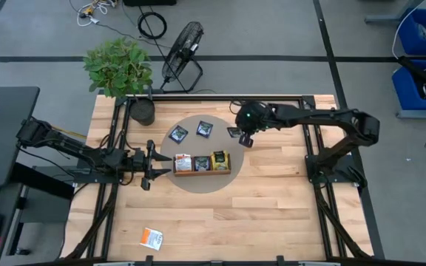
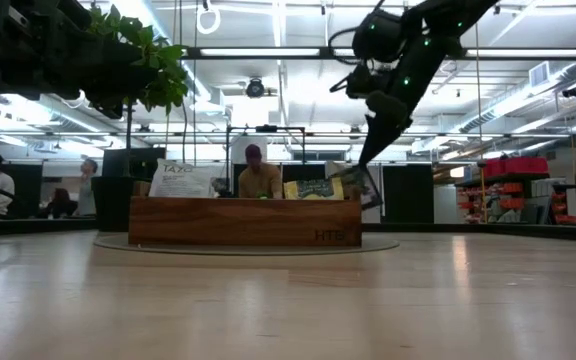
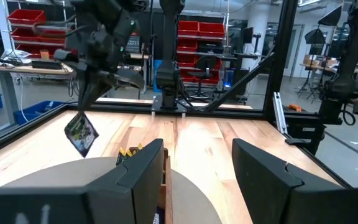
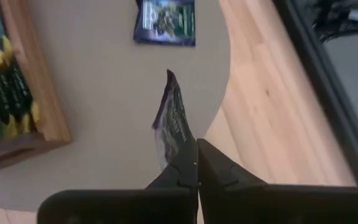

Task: Pick & Place Tea
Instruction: Put the top right purple tea bag into the middle compartment of the wooden organizer

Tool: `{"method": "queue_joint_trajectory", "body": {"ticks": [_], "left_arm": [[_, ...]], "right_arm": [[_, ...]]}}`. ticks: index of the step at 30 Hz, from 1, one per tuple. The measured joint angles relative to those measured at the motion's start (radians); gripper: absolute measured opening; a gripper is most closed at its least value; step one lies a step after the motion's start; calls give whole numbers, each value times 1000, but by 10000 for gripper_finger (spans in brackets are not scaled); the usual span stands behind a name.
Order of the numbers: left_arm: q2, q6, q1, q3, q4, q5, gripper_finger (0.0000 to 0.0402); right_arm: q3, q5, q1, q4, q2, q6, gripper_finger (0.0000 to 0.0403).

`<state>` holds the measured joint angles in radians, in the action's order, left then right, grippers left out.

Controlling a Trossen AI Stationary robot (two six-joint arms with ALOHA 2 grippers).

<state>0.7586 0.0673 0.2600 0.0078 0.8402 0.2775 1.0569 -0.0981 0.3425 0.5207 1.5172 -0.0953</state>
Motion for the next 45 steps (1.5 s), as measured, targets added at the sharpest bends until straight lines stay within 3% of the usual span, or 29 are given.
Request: {"method": "queue_joint_trajectory", "body": {"ticks": [13, 45], "left_arm": [[0, 26, 0, 0, 0, 0, 197], [0, 24, 0, 0, 0, 15, 197]], "right_arm": [[0, -25, -95, 11, -9, 27, 0], [12, -22, -146, -70, -14, 19, 0]]}}
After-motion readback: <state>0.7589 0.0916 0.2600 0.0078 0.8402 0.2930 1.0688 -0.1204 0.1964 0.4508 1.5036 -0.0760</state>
